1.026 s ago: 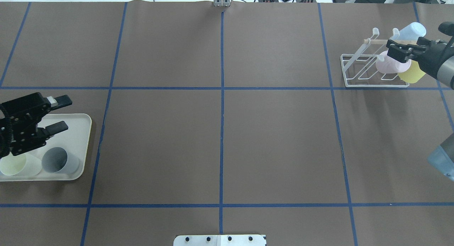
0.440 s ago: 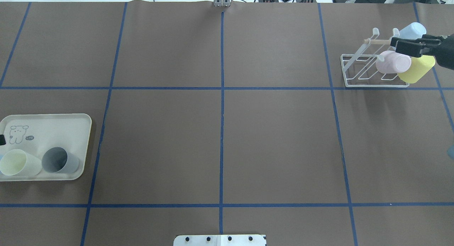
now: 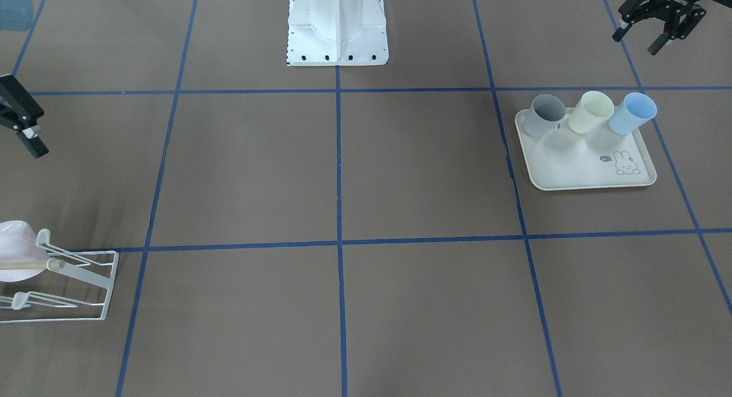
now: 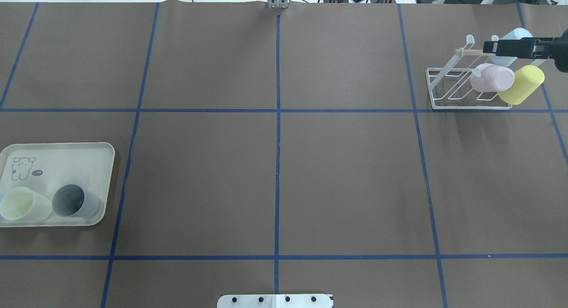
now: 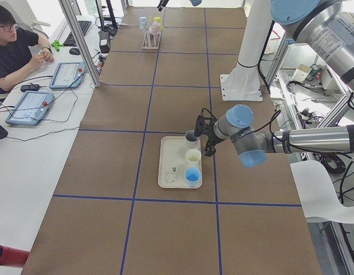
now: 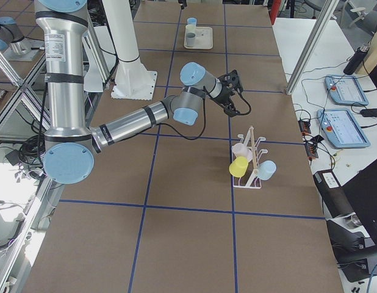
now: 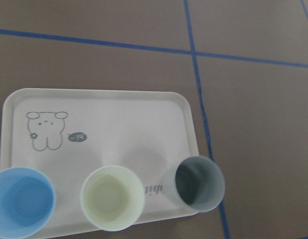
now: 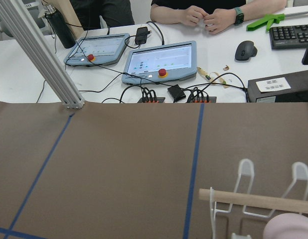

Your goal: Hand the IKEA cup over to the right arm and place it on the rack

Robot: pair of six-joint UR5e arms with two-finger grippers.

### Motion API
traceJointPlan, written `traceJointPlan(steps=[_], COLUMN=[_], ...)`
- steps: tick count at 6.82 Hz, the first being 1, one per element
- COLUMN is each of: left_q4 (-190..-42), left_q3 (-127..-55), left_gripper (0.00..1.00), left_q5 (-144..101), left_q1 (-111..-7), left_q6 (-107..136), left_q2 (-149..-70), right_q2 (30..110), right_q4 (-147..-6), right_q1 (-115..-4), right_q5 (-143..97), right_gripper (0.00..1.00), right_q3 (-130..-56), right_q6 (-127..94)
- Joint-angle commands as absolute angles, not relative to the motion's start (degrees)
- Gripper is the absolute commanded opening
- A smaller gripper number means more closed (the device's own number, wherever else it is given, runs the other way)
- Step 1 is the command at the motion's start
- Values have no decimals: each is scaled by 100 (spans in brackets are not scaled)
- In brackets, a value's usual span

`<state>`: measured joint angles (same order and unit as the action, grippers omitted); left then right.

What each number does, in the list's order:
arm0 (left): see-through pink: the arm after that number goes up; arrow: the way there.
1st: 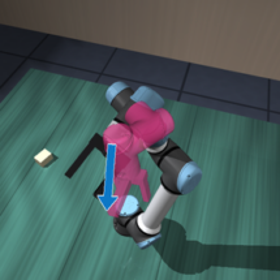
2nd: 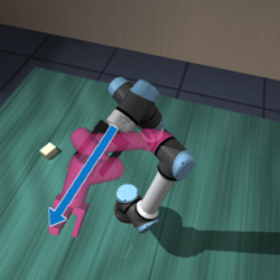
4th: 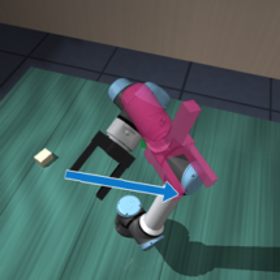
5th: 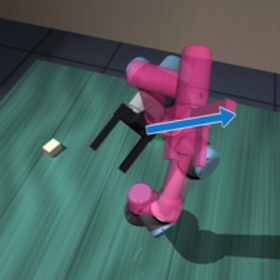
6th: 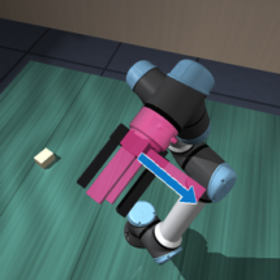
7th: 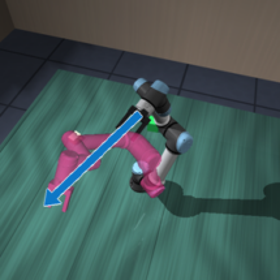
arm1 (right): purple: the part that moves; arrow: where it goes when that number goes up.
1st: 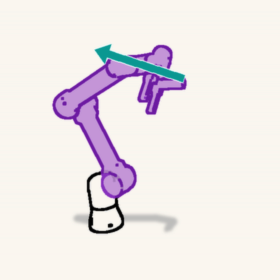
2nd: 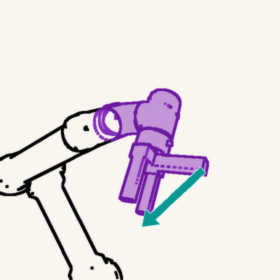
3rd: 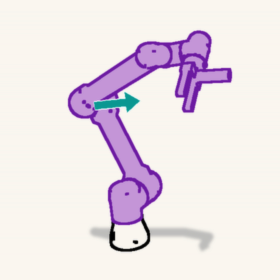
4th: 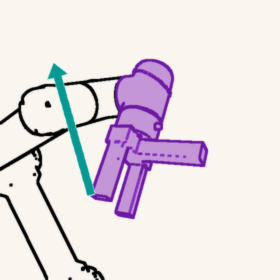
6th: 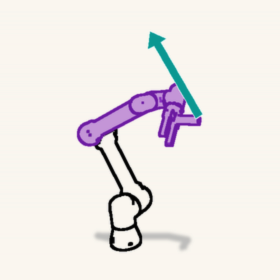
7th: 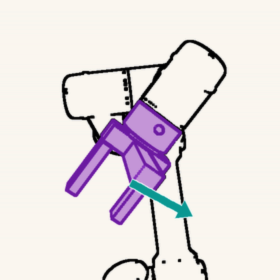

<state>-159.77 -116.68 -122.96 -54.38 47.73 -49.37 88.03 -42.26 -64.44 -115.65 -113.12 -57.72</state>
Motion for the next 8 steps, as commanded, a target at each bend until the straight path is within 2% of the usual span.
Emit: traceJointPlan(steps=[1,3,6,7,8], left_q4=[-15952,-15769,-14103,-14002,-14001], left_q3=[-10945,-10557,-10338,-10058,-9889], left_gripper=[100,100,99,90,86], left_q5=[-12568,-12742,-12744,-12727,-12718], left_q1=[-5581,-5642,-6500,-6626,-6636], left_q6=[3274,3156,1878,1655,1644], left_q2=[-4992,-5316,-6315,-6563,-6713], right_q2=[8289,7921,7770,7717,7708], right_q4=[-4219,-4201,-4201,-4201,-4201], right_q1=[-6451,-6355,-6214,-6214,-6205], right_q5=[-12207,-12322,-12313,-12313,-12313], right_gripper=[100,100,100,100,100], right_q3=[-11276,-11136,-11101,-11066,-11065], right_q6=[-6914,-7529,-7682,-7682,-7682])
